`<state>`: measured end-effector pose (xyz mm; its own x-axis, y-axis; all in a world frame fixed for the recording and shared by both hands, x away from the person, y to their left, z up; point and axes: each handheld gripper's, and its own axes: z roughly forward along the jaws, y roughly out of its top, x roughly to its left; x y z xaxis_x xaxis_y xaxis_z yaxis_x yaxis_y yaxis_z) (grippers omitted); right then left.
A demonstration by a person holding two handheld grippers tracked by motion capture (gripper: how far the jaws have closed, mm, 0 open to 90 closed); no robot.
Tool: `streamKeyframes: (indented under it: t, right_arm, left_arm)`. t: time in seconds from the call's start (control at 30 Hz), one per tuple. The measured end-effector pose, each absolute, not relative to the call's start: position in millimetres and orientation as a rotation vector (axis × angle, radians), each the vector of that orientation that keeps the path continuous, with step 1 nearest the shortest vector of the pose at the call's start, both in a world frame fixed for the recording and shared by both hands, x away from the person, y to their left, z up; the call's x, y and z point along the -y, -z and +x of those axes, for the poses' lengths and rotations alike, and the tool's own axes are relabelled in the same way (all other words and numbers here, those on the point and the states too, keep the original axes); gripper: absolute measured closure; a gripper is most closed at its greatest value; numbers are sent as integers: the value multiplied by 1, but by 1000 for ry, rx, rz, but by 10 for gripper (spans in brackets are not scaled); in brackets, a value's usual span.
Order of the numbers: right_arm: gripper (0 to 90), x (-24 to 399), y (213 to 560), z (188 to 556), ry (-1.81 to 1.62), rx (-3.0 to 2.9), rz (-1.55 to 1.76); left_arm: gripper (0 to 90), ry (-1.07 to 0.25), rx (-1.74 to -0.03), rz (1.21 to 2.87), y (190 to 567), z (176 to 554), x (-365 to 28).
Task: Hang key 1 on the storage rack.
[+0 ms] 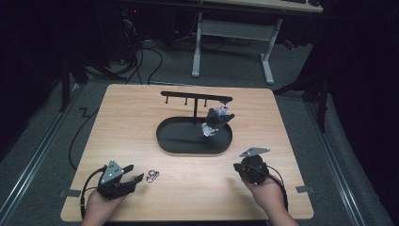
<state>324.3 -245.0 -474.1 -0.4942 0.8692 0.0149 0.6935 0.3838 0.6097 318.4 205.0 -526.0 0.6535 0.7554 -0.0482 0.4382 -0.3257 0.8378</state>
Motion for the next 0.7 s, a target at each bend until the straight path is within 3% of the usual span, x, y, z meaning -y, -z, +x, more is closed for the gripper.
streamKeyframes:
  t: [0.2, 0.27, 0.3, 0.33, 0.37, 0.4, 0.43, 0.47, 0.5, 0.57, 0.7]
  right_arm:
    - [866, 247, 495, 306, -959, -2252, 1417]
    - [725, 250, 504, 297, -1011, -2206, 1421]
    - [725, 250, 504, 297, -1011, -2206, 1421]
    - [611, 253, 509, 290, -1056, -2164, 1403]
    - [611, 253, 509, 290, -1056, -2164, 1403]
    - [563, 258, 508, 285, -1087, -2159, 1385]
    - [563, 258, 508, 285, -1087, -2159, 1385]
    - [555, 262, 507, 283, -1118, -2139, 1374]
    - [555, 262, 507, 283, -1118, -2139, 1374]
    - [555, 266, 508, 282, -1142, -2128, 1402]
    - [554, 265, 508, 283, -1146, -2138, 1376]
  left_arm:
    - [486, -449, -960, 1971, 526, 318, -204]
    - [511, -450, -978, 1971, 526, 318, -204]
    - [521, -450, -978, 1971, 526, 318, -204]
    - [546, -452, -982, 1976, 525, 318, -203]
    - [546, -447, -991, 1976, 525, 318, -203]
    - [625, -454, -1002, 1980, 524, 319, -203]
    - [625, -461, -1013, 1980, 523, 319, -202]
    - [743, -468, -1018, 1976, 522, 319, -202]
    - [743, -479, -1022, 1981, 521, 319, -201]
    - [900, -515, -1031, 1985, 519, 319, -198]
    - [900, -532, -1057, 2019, 522, 323, -192]
